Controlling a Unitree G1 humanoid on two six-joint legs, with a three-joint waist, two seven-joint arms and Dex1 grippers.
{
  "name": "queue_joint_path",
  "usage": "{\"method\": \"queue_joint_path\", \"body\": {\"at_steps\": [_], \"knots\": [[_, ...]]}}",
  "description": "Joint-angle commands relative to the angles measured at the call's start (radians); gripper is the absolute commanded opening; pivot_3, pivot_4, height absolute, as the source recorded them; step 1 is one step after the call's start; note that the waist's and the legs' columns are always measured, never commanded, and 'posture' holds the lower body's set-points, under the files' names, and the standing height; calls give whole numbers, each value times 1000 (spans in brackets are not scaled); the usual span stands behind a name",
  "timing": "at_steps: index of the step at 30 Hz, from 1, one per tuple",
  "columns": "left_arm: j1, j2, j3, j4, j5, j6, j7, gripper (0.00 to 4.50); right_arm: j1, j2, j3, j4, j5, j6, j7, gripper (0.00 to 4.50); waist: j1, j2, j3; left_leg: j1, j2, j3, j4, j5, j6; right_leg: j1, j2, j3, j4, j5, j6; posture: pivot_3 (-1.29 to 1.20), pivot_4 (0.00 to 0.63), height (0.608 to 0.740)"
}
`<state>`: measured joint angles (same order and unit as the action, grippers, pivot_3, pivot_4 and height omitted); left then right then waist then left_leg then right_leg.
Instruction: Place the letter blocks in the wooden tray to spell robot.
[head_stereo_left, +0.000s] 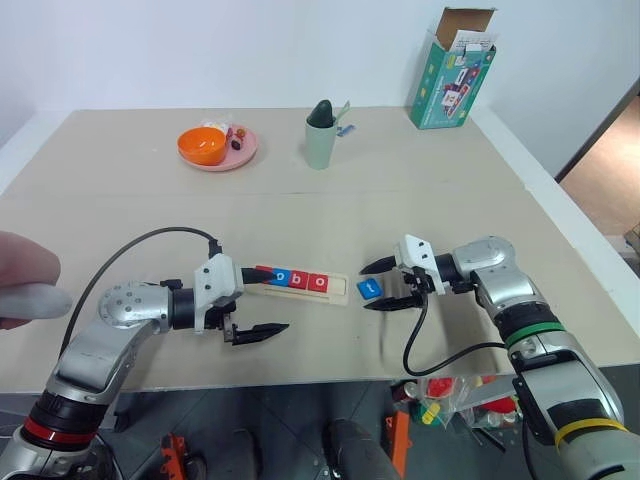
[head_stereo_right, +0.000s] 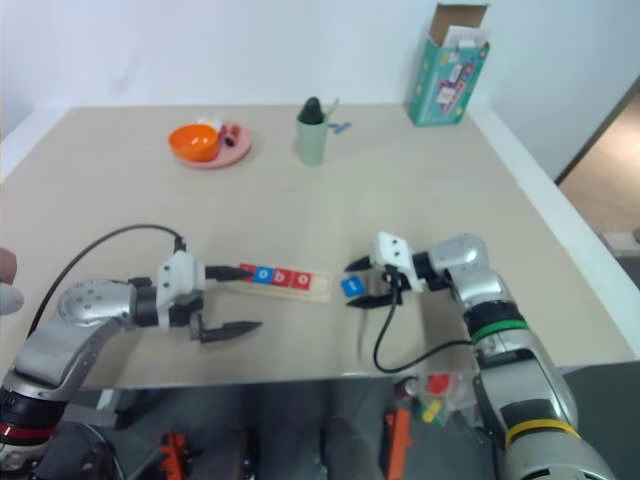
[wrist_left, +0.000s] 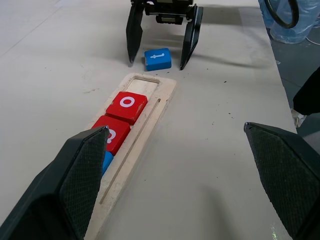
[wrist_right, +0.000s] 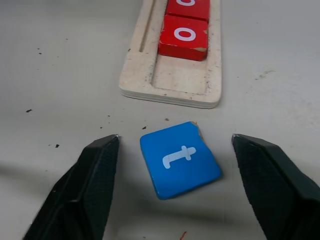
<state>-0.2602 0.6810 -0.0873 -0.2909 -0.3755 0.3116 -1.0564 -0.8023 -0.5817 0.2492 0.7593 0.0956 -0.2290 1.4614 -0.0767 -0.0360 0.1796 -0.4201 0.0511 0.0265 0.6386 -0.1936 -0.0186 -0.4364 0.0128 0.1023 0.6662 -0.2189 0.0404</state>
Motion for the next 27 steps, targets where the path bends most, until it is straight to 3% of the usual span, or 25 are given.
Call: {"method": "queue_joint_path", "body": {"at_steps": [1, 16, 27], "knots": [[-6, 5, 14, -18, -9, -6, 0, 4500, -2, -9, -23, -11, -1, -3, 9, 3602, 0, 0, 0, 0, 0, 0, 0, 0, 0, 0, 0, 0, 0, 0, 0, 0, 150, 740], [-38, -10, -3, 22, 1, -19, -11, 4500, -5, -4, -44, 1, 6, 91, 1, 3602, 0, 0, 0, 0, 0, 0, 0, 0, 0, 0, 0, 0, 0, 1, 1, 0, 150, 740], [-34, -8, -3, 23, 4, -21, -8, 4500, -21, 17, -37, 56, -8, 33, 5, 3602, 0, 0, 0, 2, 0, 0, 1, 2, 0, 2, 0, 1, 0, 1, -2, 0, 150, 740]]}}
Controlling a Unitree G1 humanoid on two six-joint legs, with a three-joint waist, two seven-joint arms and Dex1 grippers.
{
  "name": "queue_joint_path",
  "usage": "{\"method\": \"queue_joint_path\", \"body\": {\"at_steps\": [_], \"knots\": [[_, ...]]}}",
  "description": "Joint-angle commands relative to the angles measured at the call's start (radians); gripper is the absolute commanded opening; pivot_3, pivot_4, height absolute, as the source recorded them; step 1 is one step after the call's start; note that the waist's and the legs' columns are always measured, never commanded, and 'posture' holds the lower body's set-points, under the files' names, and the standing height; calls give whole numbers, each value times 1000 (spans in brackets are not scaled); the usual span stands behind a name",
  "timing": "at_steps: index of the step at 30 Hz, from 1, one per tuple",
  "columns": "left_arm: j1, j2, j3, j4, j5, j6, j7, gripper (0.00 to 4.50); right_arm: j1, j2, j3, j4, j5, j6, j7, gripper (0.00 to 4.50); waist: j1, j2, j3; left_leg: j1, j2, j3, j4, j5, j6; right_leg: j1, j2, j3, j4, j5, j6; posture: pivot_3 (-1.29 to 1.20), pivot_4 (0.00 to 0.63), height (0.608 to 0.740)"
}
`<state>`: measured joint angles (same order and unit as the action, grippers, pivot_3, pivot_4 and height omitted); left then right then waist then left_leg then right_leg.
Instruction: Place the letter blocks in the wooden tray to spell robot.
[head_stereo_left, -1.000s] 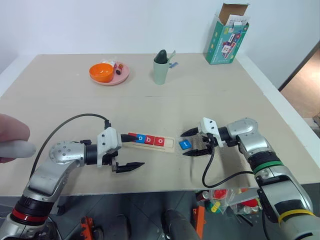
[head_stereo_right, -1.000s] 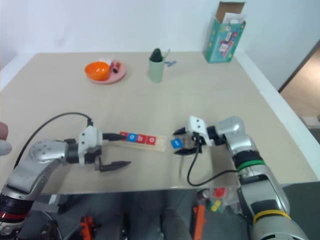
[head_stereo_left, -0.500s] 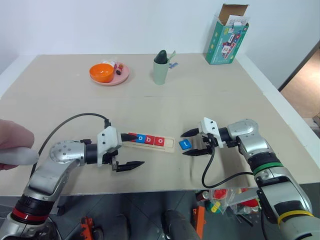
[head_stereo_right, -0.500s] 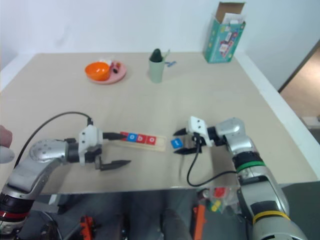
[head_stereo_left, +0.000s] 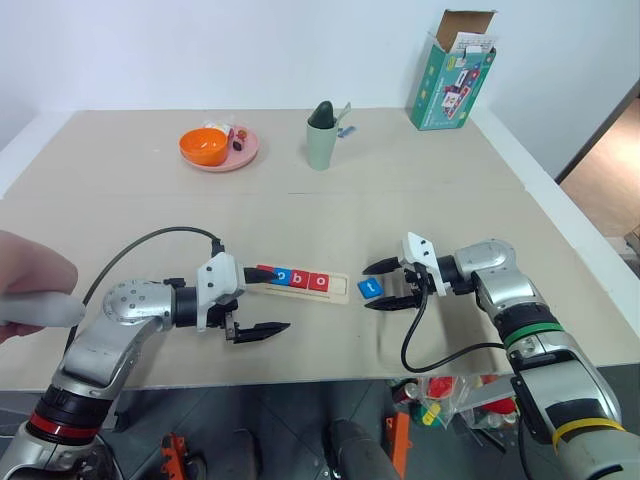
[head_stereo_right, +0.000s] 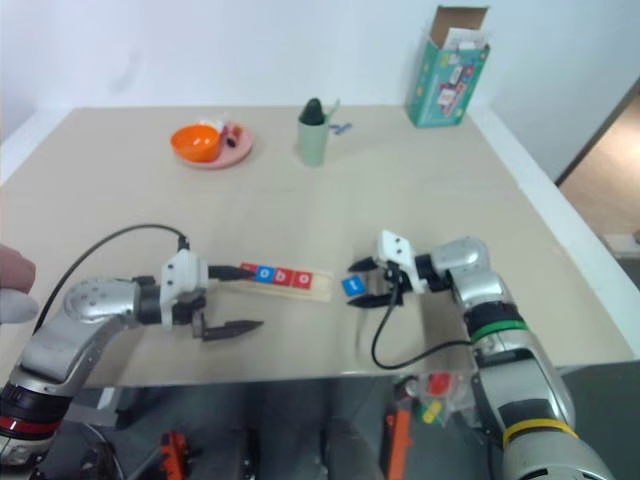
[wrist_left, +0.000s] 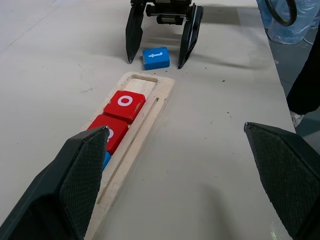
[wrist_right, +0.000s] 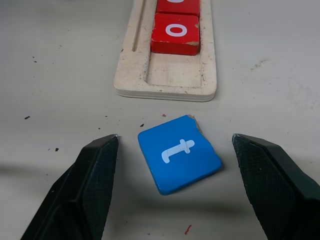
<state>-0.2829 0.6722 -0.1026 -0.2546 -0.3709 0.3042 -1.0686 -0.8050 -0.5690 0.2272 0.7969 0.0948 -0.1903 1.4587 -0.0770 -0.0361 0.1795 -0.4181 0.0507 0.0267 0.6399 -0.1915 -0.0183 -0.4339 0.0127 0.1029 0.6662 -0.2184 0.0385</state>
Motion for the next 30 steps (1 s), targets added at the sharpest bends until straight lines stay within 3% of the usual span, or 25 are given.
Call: {"method": "queue_joint_path", "body": {"at_steps": [1, 21, 30], "knots": [[-11, 2, 13, -14, -1, -13, 4, 4500, -22, 7, -16, 21, -3, -2, 17, 3602, 0, 0, 0, 0, 0, 0, 0, 0, 0, 0, 0, 0, 0, 0, 0, 0, 150, 740], [-20, 4, 12, -3, 7, -18, -5, 4500, -14, 17, -45, 51, -12, -57, 22, 3602, -1, 0, 0, 1, 0, 0, -1, 0, -1, 0, 0, 0, 0, 0, 1, 0, 150, 740], [-25, 0, 7, 5, 14, -25, -12, 4500, 8, 18, -79, 15, 39, 23, 40, 3602, -1, 0, 0, 1, 0, 0, -1, 1, -1, 0, 0, 0, 0, 0, 1, 0, 150, 740]]}}
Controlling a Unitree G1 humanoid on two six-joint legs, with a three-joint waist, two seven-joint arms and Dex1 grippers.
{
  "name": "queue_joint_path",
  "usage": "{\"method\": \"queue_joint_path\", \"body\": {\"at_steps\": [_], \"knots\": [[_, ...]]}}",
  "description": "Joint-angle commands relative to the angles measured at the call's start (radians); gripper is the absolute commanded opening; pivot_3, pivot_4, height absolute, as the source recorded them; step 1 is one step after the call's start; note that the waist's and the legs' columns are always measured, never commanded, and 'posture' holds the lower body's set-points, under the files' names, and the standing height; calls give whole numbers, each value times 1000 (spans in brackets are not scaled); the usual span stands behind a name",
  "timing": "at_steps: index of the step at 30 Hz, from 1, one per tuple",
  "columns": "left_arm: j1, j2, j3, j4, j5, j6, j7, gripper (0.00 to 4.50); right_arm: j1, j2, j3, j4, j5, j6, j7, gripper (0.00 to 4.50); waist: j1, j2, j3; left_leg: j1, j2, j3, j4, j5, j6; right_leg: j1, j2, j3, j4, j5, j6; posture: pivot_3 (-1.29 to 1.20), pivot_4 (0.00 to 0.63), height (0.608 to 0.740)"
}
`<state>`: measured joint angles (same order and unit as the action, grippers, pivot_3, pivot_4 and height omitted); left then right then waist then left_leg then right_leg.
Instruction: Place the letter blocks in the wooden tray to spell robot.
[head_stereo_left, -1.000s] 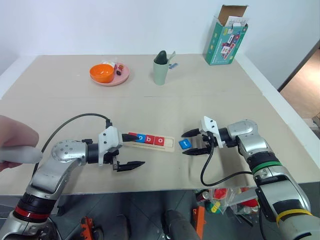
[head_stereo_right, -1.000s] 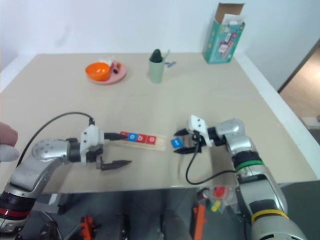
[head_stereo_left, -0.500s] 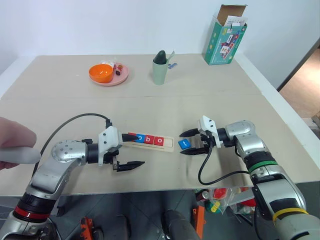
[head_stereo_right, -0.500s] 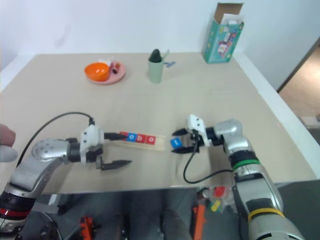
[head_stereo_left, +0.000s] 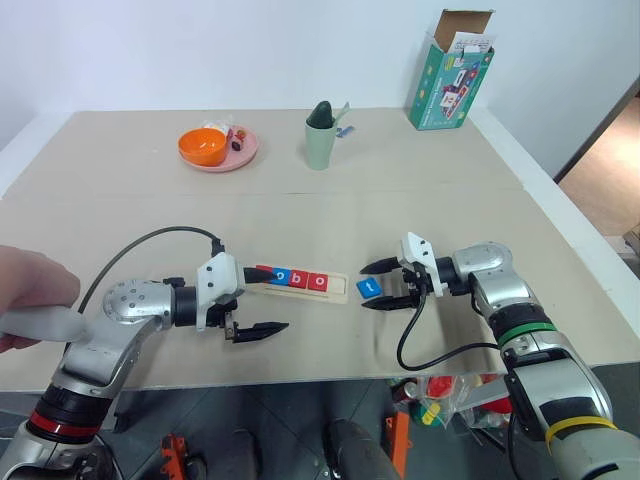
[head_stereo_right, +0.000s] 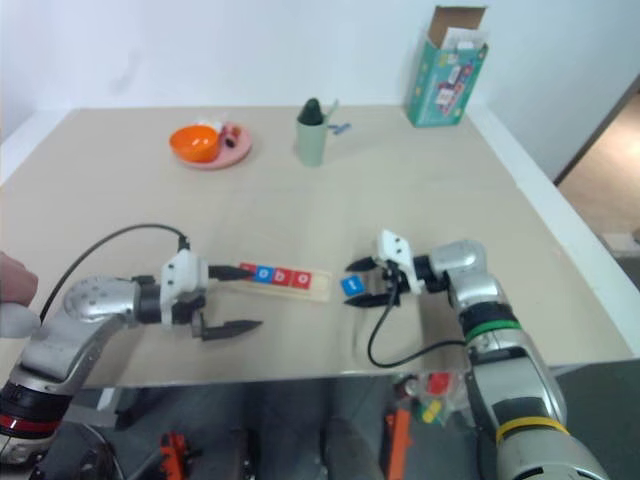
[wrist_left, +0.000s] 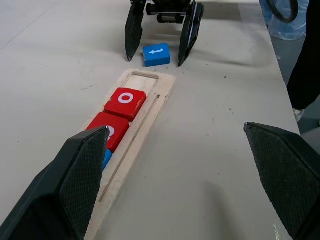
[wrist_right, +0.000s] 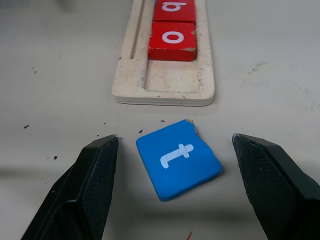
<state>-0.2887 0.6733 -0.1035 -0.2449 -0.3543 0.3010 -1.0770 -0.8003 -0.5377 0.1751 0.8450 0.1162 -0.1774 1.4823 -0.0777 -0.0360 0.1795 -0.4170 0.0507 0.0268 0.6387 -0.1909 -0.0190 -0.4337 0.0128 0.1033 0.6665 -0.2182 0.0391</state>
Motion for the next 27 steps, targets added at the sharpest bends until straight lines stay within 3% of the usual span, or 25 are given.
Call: {"method": "queue_joint_path", "body": {"at_steps": [1, 20, 27], "knots": [[-20, -2, 7, -4, -1, -23, -4, 4500, 4, -12, -32, -41, 26, 26, 17, 3602, 0, 0, 0, 0, 0, 0, 0, 0, 0, 0, 0, 0, 0, 0, 0, 0, 150, 740], [-31, -21, -2, 16, -6, -41, 3, 4500, 62, -14, -35, -171, 17, 99, -42, 3602, 0, 0, 0, 0, 0, 0, 0, 0, 0, 0, 0, 0, 0, 2, 3, 0, 150, 740], [-13, -32, 9, -2, -40, -41, -19, 4500, 115, -50, -90, -428, 72, 295, -150, 3602, 1, 0, 0, -1, 0, 0, 0, 0, 0, -1, 0, 0, 0, 2, 3, 0, 150, 740]]}}
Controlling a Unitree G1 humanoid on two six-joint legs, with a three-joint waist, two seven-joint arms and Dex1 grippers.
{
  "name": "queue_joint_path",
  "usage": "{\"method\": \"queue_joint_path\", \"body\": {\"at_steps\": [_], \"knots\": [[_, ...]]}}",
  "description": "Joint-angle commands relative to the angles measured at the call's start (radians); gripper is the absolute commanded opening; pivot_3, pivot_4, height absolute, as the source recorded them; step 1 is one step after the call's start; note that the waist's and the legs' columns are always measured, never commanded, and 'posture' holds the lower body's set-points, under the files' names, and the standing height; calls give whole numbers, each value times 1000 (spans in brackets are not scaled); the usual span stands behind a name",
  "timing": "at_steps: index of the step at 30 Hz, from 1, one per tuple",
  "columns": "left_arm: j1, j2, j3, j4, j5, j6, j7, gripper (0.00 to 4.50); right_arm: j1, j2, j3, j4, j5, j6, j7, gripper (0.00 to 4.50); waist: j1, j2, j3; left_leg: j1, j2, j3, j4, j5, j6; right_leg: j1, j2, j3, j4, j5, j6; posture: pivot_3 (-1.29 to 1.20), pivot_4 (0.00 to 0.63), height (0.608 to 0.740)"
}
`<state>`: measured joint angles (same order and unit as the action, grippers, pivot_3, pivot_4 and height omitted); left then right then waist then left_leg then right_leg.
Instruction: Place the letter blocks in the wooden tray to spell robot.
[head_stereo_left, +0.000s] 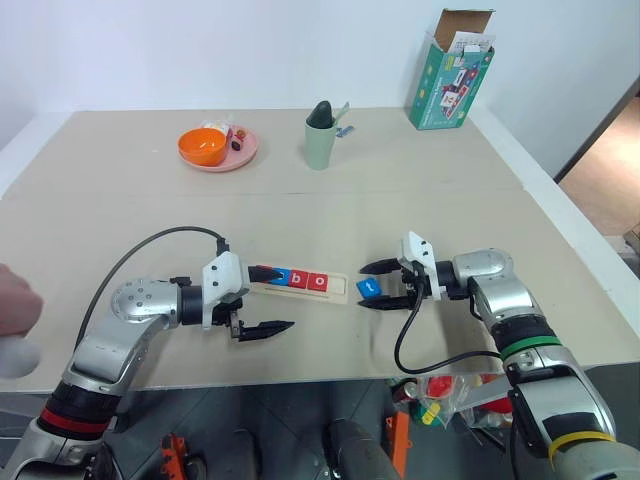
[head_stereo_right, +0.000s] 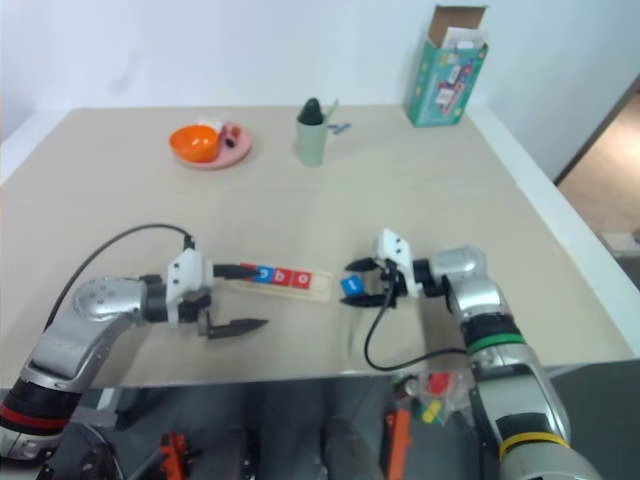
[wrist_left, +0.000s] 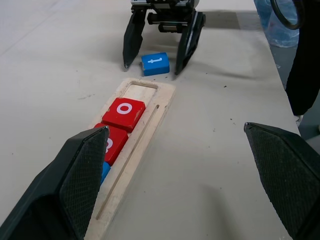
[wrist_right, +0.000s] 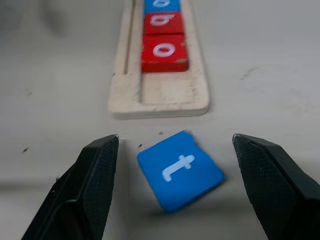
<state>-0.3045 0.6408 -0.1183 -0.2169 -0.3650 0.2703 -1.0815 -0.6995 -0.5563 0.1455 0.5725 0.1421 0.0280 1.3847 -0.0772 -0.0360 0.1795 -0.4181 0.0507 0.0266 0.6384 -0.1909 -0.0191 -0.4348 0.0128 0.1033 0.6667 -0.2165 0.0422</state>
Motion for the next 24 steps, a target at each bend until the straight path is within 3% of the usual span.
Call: {"method": "queue_joint_path", "body": {"at_steps": [1, 7, 13, 18, 24], "knots": [[3, 2, 23, -31, -31, -11, -15, 4500, 29, -40, -73, -215, 56, 136, -82, 3602, 1, 0, 0, -1, 0, 0, 0, 0, 0, -1, 0, 0, 0, 0, 0, 0, 150, 740], [0, 8, 23, -27, -23, -15, -15, 4500, 213, -36, -173, -653, 112, 444, -357, 3602, 4, 0, 0, -3, 0, -1, 0, 0, 0, -2, 0, -1, 0, 0, 1, 0, 150, 740], [-2, 15, 20, -20, -13, -15, -20, 4500, 433, 153, -159, -1090, 31, 679, -794, 3602, 3, 0, 0, -4, 0, -1, -1, 0, 0, -5, 0, -1, 1, 0, 0, 0, 150, 740], [-13, 11, 9, -11, -4, -15, -22, 4500, 494, 245, -95, -1156, -48, 763, -986, 3602, 3, -1, 0, -4, 0, 0, 0, 2, -3, -4, -1, 0, 1, -3, -4, 0, 150, 740], [-22, 9, 4, 0, 3, -18, -29, 4500, 498, 251, -80, -1145, -81, 795, -1061, 3602, 3, -1, -1, -4, -2, 1, 1, 2, -3, -4, -2, 2, 0, -3, -4, 0, 150, 740]]}}
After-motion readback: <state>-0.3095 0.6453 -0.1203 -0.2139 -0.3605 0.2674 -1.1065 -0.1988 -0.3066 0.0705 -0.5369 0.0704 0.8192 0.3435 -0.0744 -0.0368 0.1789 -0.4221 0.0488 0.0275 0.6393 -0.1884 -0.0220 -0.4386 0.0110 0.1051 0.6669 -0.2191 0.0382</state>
